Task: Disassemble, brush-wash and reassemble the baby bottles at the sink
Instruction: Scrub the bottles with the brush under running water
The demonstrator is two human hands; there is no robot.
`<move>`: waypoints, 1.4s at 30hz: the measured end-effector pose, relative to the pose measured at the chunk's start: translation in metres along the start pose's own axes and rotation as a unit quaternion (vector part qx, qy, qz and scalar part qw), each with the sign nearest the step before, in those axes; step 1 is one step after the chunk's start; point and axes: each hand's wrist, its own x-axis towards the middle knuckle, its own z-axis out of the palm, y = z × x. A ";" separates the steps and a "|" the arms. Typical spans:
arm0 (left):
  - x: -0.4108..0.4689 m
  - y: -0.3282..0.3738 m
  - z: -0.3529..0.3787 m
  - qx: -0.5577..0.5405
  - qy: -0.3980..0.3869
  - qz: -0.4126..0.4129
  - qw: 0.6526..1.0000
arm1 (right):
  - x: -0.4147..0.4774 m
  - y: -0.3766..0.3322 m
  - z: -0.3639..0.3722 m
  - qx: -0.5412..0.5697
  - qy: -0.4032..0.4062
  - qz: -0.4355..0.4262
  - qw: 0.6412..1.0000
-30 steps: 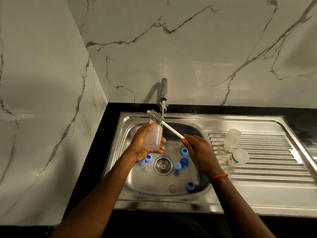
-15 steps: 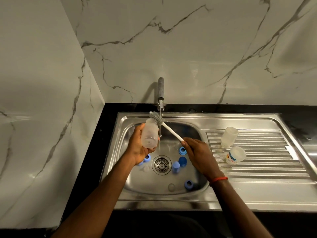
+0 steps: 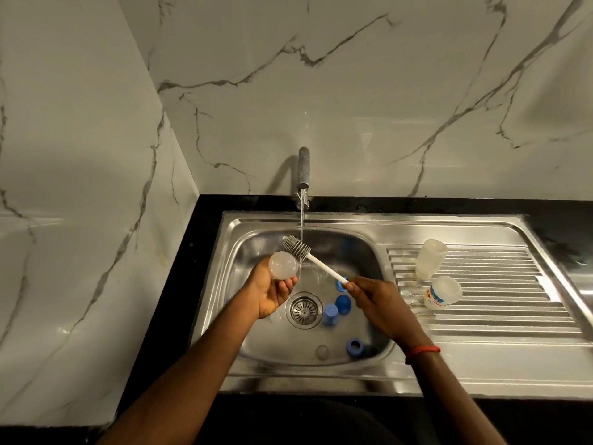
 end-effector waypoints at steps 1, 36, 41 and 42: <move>0.002 0.001 -0.002 0.007 0.007 0.011 1.000 | -0.001 -0.003 -0.002 0.017 -0.004 -0.006 1.000; -0.005 0.005 0.017 -0.125 -0.145 0.133 0.972 | 0.028 -0.029 -0.004 -0.044 0.016 -0.029 0.998; -0.010 0.013 0.016 -0.137 -0.110 0.173 0.969 | -0.002 -0.025 -0.015 0.032 -0.017 -0.037 0.999; -0.010 0.011 0.016 -0.135 -0.110 0.172 0.970 | 0.000 -0.025 -0.015 0.025 -0.011 -0.032 0.999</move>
